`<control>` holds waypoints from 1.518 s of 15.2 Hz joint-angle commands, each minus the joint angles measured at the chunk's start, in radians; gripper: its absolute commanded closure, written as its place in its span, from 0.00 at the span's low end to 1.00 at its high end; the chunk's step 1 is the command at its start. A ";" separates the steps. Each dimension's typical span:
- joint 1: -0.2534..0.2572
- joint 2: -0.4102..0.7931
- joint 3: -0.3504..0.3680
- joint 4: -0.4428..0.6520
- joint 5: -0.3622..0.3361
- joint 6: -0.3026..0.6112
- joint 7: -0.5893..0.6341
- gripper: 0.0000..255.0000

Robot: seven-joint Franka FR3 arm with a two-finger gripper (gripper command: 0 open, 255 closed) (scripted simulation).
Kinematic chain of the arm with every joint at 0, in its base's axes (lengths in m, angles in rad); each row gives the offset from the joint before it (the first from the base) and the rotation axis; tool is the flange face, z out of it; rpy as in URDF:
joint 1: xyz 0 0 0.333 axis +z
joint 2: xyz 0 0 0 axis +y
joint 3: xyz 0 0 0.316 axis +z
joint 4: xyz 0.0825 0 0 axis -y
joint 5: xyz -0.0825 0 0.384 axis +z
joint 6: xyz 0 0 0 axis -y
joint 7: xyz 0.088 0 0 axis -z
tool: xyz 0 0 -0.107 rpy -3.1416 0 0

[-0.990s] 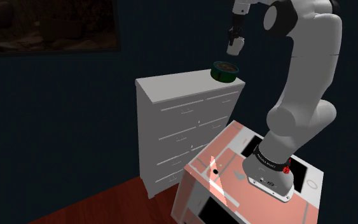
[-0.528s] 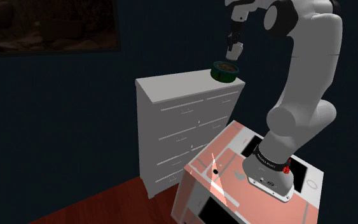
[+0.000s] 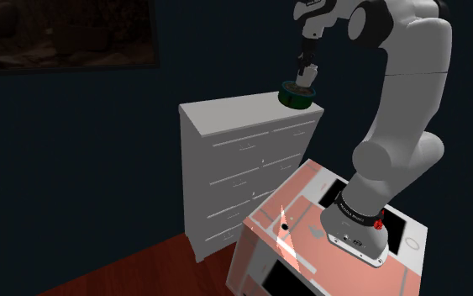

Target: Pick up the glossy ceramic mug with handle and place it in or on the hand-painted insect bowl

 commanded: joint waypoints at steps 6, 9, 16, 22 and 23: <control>0.000 0.003 0.001 -0.023 0.001 0.027 -0.001 1.00; 0.000 0.003 0.001 -0.023 0.001 0.027 -0.001 1.00; 0.000 0.000 0.000 0.006 0.000 -0.005 0.000 0.00; -0.003 0.000 -0.001 0.100 -0.001 -0.099 0.002 0.00; -0.003 0.000 -0.001 0.100 -0.001 -0.099 0.002 0.00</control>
